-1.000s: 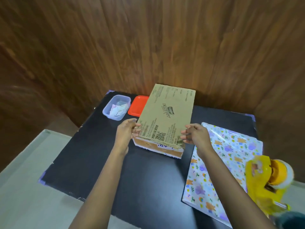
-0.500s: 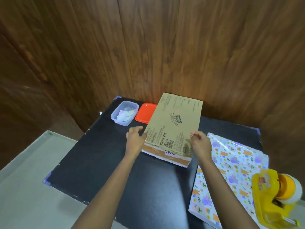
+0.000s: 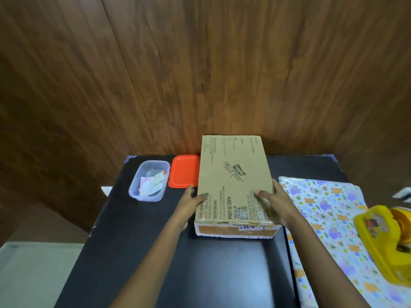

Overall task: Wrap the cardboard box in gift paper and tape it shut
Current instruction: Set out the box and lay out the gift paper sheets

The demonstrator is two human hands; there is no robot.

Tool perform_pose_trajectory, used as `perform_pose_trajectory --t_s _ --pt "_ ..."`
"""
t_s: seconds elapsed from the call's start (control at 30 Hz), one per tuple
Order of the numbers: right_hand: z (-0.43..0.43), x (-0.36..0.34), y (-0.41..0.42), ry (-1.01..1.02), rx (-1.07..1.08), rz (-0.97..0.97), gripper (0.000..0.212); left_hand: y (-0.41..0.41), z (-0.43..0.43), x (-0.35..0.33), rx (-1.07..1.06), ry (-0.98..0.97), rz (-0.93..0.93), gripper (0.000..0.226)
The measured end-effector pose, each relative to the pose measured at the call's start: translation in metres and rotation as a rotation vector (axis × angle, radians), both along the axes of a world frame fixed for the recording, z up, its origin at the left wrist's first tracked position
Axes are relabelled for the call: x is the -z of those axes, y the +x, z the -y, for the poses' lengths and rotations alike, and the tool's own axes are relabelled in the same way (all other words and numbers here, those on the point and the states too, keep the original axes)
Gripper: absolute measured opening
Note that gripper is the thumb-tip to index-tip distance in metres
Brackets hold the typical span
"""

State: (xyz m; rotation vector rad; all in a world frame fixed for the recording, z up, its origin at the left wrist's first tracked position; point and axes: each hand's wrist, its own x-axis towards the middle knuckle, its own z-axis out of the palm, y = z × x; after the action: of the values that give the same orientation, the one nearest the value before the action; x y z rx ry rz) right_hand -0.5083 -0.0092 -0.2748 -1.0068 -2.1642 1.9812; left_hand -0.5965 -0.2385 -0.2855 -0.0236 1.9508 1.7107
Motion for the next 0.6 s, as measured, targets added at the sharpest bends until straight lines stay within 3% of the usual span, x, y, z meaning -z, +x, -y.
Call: perform_pose_trajectory --t_s 0.13,0.6 --pt "0.001 -0.003 0.0 -0.049 -0.004 -0.009 0.047 0.0 -0.009 0.014 0.054 0.145 0.022 0.046" --pt "0.013 -0.009 0.042 -0.14 0.001 -0.097 0.035 0.038 -0.007 0.014 0.123 0.212 -0.104 0.034"
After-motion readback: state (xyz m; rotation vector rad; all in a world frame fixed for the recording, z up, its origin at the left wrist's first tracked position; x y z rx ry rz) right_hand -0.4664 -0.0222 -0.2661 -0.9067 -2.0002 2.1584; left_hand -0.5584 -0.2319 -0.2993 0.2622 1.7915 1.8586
